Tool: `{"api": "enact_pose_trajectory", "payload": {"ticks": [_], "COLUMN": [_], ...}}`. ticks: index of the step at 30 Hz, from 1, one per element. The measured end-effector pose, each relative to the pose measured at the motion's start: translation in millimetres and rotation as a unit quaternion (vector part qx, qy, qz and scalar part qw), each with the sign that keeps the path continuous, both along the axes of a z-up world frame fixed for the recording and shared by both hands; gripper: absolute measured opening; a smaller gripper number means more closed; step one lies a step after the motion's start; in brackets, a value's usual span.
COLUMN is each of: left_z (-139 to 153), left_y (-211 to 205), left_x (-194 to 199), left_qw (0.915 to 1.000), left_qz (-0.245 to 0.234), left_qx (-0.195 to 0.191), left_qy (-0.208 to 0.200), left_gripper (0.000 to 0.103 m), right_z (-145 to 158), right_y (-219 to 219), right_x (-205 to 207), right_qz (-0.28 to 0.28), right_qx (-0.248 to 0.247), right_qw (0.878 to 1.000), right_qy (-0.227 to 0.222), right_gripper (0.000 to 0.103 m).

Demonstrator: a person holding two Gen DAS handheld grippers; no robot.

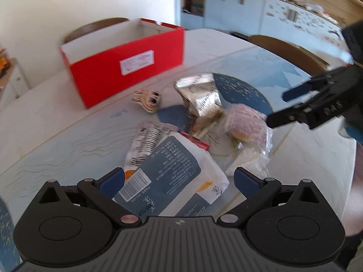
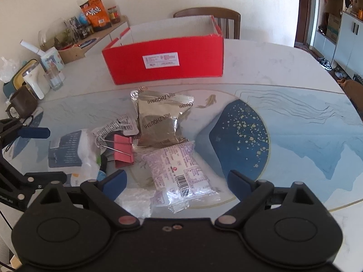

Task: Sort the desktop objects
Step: 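Close left gripper on the tissue pack while right gripper closes on the snack bag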

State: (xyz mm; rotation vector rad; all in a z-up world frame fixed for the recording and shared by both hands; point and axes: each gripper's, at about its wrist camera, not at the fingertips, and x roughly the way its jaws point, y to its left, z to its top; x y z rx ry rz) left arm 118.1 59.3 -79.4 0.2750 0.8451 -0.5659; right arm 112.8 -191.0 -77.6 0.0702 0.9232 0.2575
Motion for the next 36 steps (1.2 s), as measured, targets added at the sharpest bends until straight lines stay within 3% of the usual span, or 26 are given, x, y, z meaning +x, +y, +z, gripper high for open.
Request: {"api": "enact_pose_trajectory", "payload": {"ticks": [7,16,22,29,36], "left_z": [-13,-31,-39,-42,-37], "left_y": [0,-11,-15,-18,-13], "left_x": [14,12,10,9,13], "left_qw": [0.9963,0.9886,0.9857,0.9842,0.9899], "left_qz": [-0.082,-0.136,-0.137,-0.143,-0.109], "left_qx": [0.022,0.065,0.091,0.096,0.085], "left_qy": [0.007,-0.007,-0.035,-0.043,-0.028], "left_gripper": [0.103,0.103,0.103,0.102,0.093], "right_z": [-16,-40,-51,-56,-53], "right_y": [7,6,7,15,18], "right_x": [19,39,47,50,52], "right_qz": [0.013,0.006,0.005,0.014,0.015], "right_qx": [-0.015,-0.028,-0.026,-0.034,-0.029], "right_qw": [1.000,0.998,0.998,0.997,0.997], "right_qy": [0.021,0.052,0.063,0.065,0.066], "right_gripper": [0.095,0.092,0.091,0.084,0.068]}}
